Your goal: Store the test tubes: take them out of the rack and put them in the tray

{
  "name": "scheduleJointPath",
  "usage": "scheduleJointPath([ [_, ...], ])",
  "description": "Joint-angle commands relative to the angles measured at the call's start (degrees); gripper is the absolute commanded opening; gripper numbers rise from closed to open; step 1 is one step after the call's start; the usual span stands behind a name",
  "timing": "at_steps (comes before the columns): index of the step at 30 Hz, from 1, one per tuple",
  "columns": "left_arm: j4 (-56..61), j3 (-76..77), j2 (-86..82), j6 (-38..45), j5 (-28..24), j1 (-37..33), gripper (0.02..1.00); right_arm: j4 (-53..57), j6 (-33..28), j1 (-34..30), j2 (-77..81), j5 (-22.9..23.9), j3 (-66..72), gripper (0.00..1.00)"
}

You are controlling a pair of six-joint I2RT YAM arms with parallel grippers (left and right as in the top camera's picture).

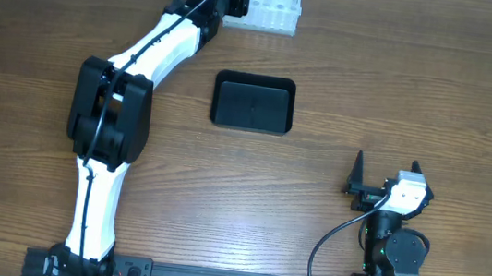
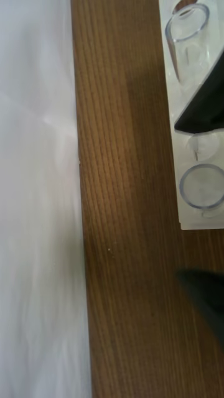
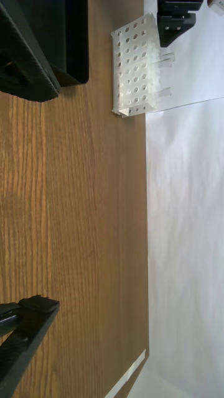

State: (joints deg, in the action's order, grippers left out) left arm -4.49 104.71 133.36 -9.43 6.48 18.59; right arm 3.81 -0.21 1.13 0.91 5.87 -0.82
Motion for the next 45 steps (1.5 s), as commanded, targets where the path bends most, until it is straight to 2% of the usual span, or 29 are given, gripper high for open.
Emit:
scheduleJointPath([
  [1, 0.48, 1.18, 0.59, -0.02, 0.72, -0.04, 0.584, -0.02, 0.17, -0.44, -0.37, -0.39, 0.52, 0.989],
  [8, 1.07, 1.18, 0.59, 0.02, 0.74, -0.07, 0.36, -0.02, 0.17, -0.44, -0.37, -0.39, 0.52, 0.991],
  [10, 1.07, 1.18, 0.59, 0.02, 0.72, -0.07, 0.327, -0.02, 0.17, -0.44, -0.37, -0.39, 0.52, 0.991],
  [15, 1.07, 1.18, 0.59, 0.02, 0.72, -0.07, 0.318, -0.02, 0.17, -0.44, -0.37, -0.42, 0.52, 0.991],
  [21, 1.07, 1.18, 0.59, 0.02, 0.7, -0.04, 0.211, -0.02, 0.17, -0.44, -0.37, -0.39, 0.52, 0.991],
  [36, 1.51, 1.18, 0.59, 0.0, 0.68, -0.04, 0.143, -0.02, 0.17, -0.44, -0.37, -0.39, 0.52, 0.991],
  [45, 2.19, 1.18, -0.5, 1.55, 0.7, 0.68, 0.141, -0.02, 0.17, -0.44, -0.37, -0.39, 0.52, 0.991],
])
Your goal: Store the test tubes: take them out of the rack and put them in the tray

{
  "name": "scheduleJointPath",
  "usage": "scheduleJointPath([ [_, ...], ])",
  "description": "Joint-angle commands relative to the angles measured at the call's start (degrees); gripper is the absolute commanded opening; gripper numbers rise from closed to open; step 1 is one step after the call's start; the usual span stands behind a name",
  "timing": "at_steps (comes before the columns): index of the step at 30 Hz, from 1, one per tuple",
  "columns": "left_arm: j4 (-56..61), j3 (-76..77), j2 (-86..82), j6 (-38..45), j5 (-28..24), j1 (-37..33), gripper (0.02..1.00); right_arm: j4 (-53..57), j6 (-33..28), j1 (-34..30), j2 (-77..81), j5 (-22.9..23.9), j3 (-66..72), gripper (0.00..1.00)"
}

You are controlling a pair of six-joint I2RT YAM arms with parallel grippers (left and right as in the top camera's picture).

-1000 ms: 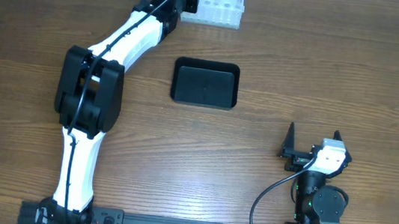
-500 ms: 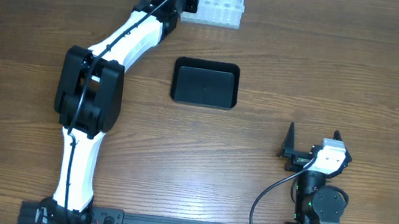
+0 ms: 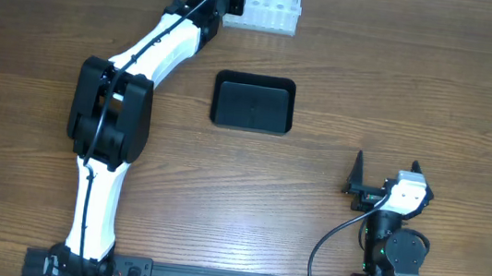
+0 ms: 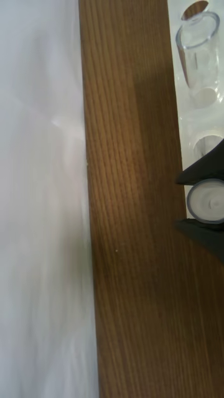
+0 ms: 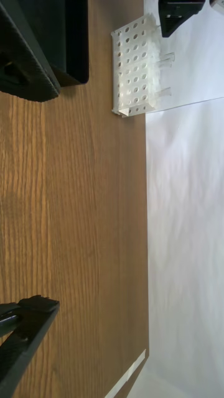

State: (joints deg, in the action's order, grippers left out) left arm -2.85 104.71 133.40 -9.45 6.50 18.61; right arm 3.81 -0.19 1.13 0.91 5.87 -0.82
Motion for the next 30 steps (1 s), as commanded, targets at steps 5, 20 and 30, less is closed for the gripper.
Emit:
scheduleJointPath([
  [5, 0.52, 1.18, -4.79, 4.31, 2.64, 1.73, 0.13, -0.02, 0.15, -0.44, -0.37, -0.39, 0.52, 0.993],
  [20, -3.91, 1.18, -23.8, 10.47, 4.96, 4.68, 0.137, -0.02, 0.15, -0.44, -0.37, -0.39, 0.52, 0.991],
  [30, -33.42, -0.59, -24.83, -14.4, 6.88, 7.98, 0.088, -0.02, 0.15, -0.44, -0.37, -0.42, 0.52, 0.993],
])
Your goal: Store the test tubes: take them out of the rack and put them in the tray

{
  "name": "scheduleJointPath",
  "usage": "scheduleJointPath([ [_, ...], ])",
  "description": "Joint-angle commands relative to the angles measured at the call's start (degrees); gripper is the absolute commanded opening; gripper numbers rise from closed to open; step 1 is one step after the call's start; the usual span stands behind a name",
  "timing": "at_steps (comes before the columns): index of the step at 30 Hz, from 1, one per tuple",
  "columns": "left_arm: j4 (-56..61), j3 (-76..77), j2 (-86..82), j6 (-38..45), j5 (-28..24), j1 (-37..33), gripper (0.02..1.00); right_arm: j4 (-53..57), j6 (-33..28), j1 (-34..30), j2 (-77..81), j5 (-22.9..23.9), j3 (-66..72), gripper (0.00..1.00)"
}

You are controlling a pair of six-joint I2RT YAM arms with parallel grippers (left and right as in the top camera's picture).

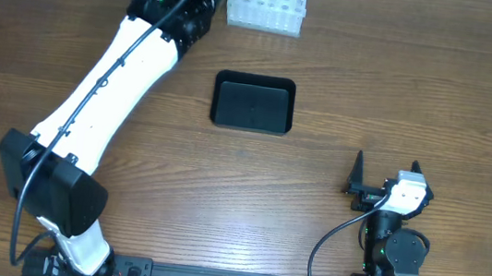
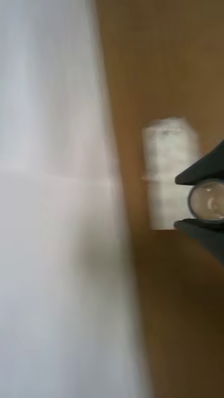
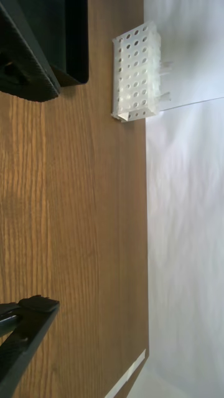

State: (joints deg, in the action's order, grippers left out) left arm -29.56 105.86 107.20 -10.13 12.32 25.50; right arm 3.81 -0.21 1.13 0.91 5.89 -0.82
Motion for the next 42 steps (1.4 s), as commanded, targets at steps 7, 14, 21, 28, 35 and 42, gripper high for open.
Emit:
scheduleJointPath([
  [7, -12.55, -8.92, 3.1, -25.05, 2.27, 5.75, 0.095, -0.02, 0.17, -0.44, -0.37, -0.42, 0.52, 0.993],
  [14, -14.99, -10.32, 8.02, -26.38, 7.52, 9.9, 0.126, -0.02, 0.17, -0.44, -0.37, -0.44, 0.52, 0.993],
  [21, -18.18, -10.32, 10.54, -26.38, 8.22, 9.86, 0.123, -0.02, 0.17, -0.44, -0.37, -0.42, 0.52, 0.991],
  [28, -19.76, -10.32, 11.52, -26.38, 8.59, 9.81, 0.13, -0.02, 0.17, -0.44, -0.37, -0.42, 0.52, 0.991],
  [35, -19.76, -10.32, 14.21, -26.36, 8.55, 8.83, 0.141, -0.02, 0.17, -0.44, -0.37, -0.42, 0.52, 0.991],
  [42, -19.54, -10.32, 14.45, -26.36, 8.59, 8.68, 0.215, -0.02, 0.17, -0.44, -0.37, -0.42, 0.52, 0.991],
])
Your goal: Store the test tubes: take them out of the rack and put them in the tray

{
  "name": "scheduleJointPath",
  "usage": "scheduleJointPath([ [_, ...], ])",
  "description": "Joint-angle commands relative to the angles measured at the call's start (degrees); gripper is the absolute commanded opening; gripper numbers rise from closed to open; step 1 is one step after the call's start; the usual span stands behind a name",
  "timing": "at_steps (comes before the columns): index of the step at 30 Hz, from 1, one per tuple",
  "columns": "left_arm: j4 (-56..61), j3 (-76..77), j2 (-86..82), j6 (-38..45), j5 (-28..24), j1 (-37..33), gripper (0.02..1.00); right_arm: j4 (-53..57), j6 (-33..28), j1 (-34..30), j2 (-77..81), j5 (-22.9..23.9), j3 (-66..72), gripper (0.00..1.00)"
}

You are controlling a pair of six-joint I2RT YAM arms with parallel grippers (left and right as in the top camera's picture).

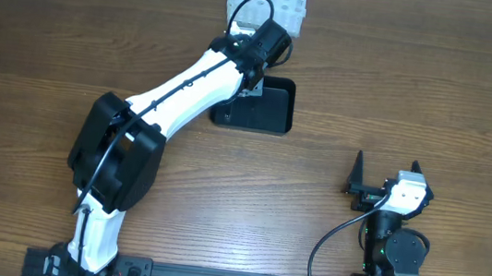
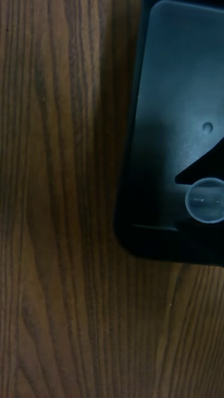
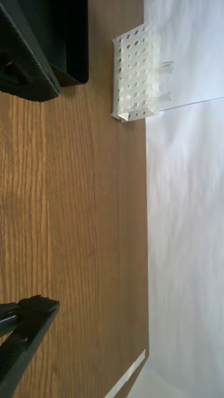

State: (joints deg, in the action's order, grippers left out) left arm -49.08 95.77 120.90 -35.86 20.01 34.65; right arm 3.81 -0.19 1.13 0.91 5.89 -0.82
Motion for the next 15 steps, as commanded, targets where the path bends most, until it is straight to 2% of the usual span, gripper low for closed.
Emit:
scheduleJointPath([
  [1, -0.04, -0.22, 0.74, -0.63, 0.9, -0.48, 0.235, -0.02, 0.15, -0.44, -0.37, -0.42, 0.52, 0.993],
  [6, 0.0, -0.22, 0.74, -0.61, 1.14, -0.48, 0.279, -0.02, 0.15, -0.44, -0.37, -0.42, 0.52, 0.993],
  [11, 5.2, -0.07, -0.63, 1.97, 5.77, -0.48, 0.316, -0.02, 0.15, -0.44, -0.37, -0.42, 0.52, 0.991],
  [15, 11.45, 1.7, -4.15, 7.32, 9.27, -0.83, 0.474, -0.02, 0.15, -0.44, -0.37, -0.42, 0.52, 0.991],
])
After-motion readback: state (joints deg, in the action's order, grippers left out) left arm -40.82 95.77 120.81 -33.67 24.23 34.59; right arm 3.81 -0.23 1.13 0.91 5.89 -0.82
